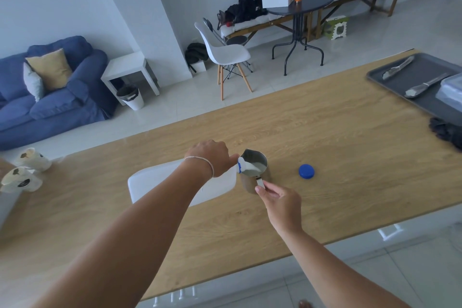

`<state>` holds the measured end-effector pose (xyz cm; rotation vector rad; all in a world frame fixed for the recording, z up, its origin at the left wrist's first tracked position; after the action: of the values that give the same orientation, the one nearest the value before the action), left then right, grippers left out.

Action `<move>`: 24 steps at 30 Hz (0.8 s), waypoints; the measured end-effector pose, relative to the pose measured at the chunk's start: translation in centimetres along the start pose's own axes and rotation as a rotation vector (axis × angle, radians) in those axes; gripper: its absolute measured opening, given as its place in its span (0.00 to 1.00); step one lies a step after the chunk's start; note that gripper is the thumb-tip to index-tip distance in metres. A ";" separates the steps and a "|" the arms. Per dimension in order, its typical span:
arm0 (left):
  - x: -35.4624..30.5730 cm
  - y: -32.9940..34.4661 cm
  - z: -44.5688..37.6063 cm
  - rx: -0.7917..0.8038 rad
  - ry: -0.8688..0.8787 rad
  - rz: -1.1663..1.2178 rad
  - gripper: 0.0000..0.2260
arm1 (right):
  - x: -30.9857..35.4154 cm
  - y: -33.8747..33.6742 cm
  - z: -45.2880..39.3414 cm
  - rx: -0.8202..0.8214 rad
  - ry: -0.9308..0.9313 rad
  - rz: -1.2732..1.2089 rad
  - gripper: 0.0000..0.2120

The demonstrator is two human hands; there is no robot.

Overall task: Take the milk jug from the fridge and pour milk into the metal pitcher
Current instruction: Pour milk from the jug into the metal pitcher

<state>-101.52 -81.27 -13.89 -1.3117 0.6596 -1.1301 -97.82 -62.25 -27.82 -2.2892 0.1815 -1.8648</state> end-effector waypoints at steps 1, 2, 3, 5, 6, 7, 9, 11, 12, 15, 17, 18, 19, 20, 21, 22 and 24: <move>0.0 0.0 0.0 0.000 -0.001 -0.002 0.23 | 0.0 0.0 0.0 0.000 -0.004 0.001 0.17; 0.1 0.0 -0.1 0.000 -0.002 -0.005 0.22 | 0.0 0.0 0.0 0.001 -0.004 0.001 0.17; 0.1 0.1 -0.1 0.001 -0.004 -0.006 0.22 | 0.0 0.0 0.0 0.001 -0.001 -0.002 0.17; 0.2 0.1 -0.2 0.002 -0.006 -0.008 0.22 | 0.0 0.0 -0.1 0.002 0.004 -0.001 0.17; 0.2 0.1 -0.2 0.002 -0.006 -0.009 0.22 | 0.0 0.0 -0.1 0.002 0.004 0.001 0.17; 0.2 0.1 -0.1 0.002 -0.007 -0.012 0.21 | -0.1 0.0 -0.1 0.002 0.002 0.002 0.17; 0.2 0.0 0.0 0.001 -0.007 -0.019 0.21 | -0.1 0.0 0.0 0.003 -0.001 0.005 0.17; 0.2 -0.1 0.1 -0.001 -0.003 -0.021 0.21 | -0.1 0.0 0.0 0.003 -0.003 0.004 0.17; 0.2 -0.1 0.1 -0.001 -0.003 -0.020 0.21 | -0.1 0.0 0.0 0.003 -0.004 0.004 0.17; 0.1 -0.1 0.1 0.006 -0.001 -0.017 0.22 | 0.0 0.0 0.0 0.001 -0.017 0.008 0.17; 0.1 -0.2 0.2 0.007 -0.007 -0.018 0.22 | 0.0 0.0 0.0 0.000 -0.021 0.005 0.17; 0.1 -0.2 0.2 0.006 -0.008 -0.022 0.22 | 0.0 0.0 0.0 0.000 -0.021 0.007 0.17; 0.1 -0.2 0.2 0.005 -0.008 -0.026 0.22 | 0.0 0.0 0.0 -0.001 -0.020 0.007 0.17; 0.1 -0.3 0.2 0.003 -0.009 -0.029 0.21 | 0.0 0.0 0.0 -0.001 -0.018 0.005 0.17; 0.1 -0.3 0.3 0.001 -0.009 -0.032 0.21 | 0.0 0.0 0.0 -0.002 -0.016 0.003 0.17; 0.0 -0.3 0.3 -0.002 -0.007 -0.035 0.21 | 0.0 0.0 0.0 -0.001 -0.015 0.001 0.17; -0.1 -0.5 0.3 -0.009 -0.001 -0.036 0.21 | 0.0 0.0 0.0 0.001 -0.012 -0.003 0.17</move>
<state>-101.39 -81.05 -13.40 -1.3369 0.6432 -1.1566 -97.83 -62.27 -27.81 -2.3011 0.1758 -1.8516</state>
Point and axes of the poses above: each hand's wrist, its own z-axis away from the middle knuckle, its own y-axis out of the palm, x = y × z, the point moved 5 cm from there along -z, towards the middle knuckle, and after that the axes turned 13 degrees about -y, right-handed, at the moved point
